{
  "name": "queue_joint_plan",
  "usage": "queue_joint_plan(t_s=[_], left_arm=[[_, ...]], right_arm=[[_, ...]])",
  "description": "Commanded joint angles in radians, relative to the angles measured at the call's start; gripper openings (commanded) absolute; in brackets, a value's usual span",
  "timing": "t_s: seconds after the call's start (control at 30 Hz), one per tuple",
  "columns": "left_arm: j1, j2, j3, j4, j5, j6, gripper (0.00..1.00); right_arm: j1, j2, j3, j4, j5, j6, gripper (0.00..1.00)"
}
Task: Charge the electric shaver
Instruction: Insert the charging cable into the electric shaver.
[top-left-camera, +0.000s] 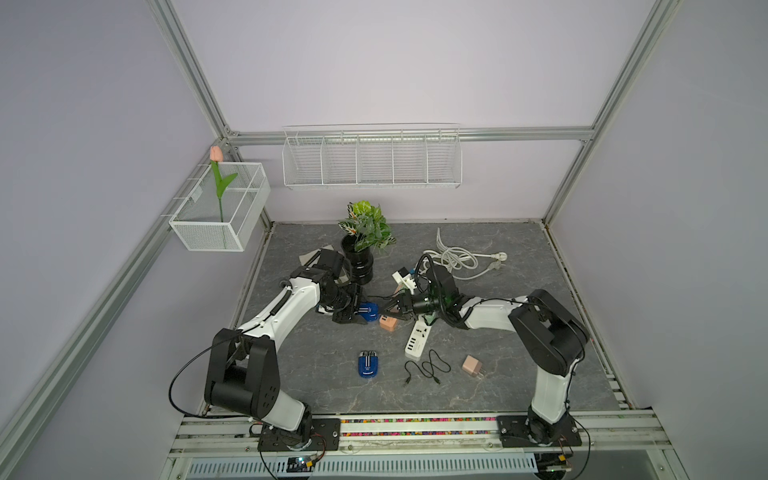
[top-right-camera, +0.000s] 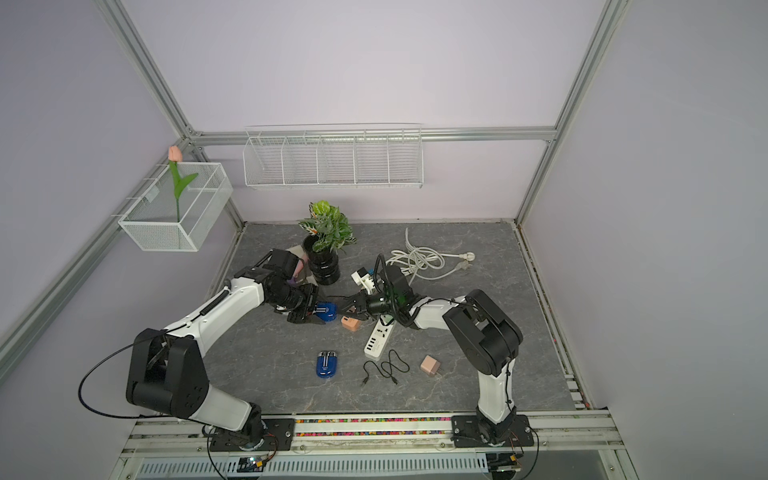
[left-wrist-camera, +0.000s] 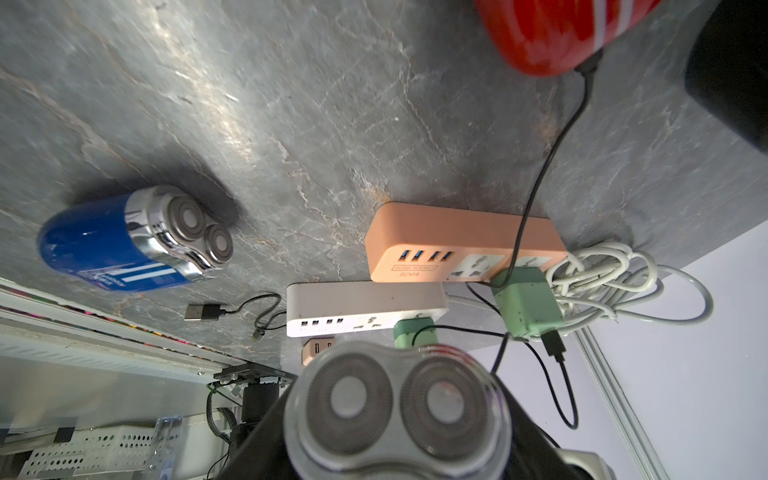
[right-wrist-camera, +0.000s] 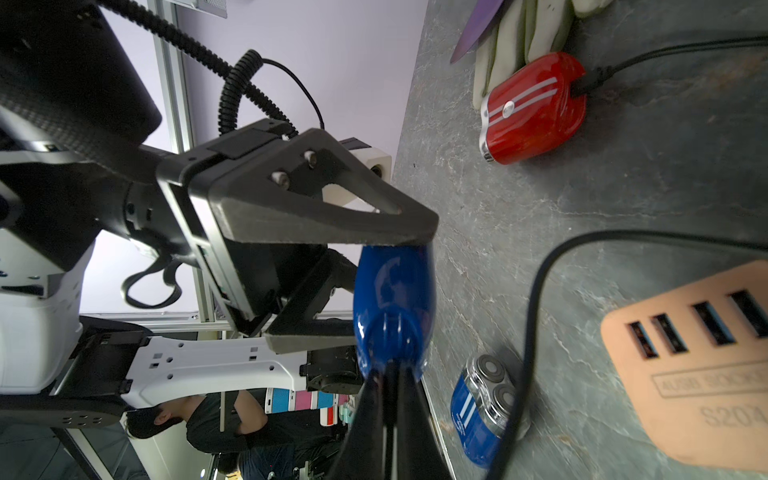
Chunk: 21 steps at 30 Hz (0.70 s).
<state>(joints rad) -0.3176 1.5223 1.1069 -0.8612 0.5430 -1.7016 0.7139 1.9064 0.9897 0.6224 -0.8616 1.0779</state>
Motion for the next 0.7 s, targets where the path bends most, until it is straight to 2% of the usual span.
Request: queue_joint_plan(t_s=[0.0,0.27,0.4,0.47,0.67], left_arm=[[-0.051,-0.028,0.03,0.04,0.139,-0.039,0.0],[-0.095,-0.062,-0.01,0.117,0.154,-0.123,0.0],[-0.088,-0.089,-0.028,0.11,0.122,-0.13,0.0],[-0.077,-0.102,-0.041,0.095,0.097,-0.125,0.0],[-0.019,-0.156,-0.102,0.111,0.006,-0.16,0.0]], right_arm=[[0.017,0.031,0.044,0.002,-0.001,-0.017,0.07],[0.027,0.046,0.057,0.004,0.019,-0.008,0.07],[0.027,0.037,0.054,0.022,0.032,0.014,0.07],[0.023,0.011,0.044,0.021,0.046,0.024,0.15],[-0.01,-0.1,0.011,-0.117,0.061,0.012,0.55]])
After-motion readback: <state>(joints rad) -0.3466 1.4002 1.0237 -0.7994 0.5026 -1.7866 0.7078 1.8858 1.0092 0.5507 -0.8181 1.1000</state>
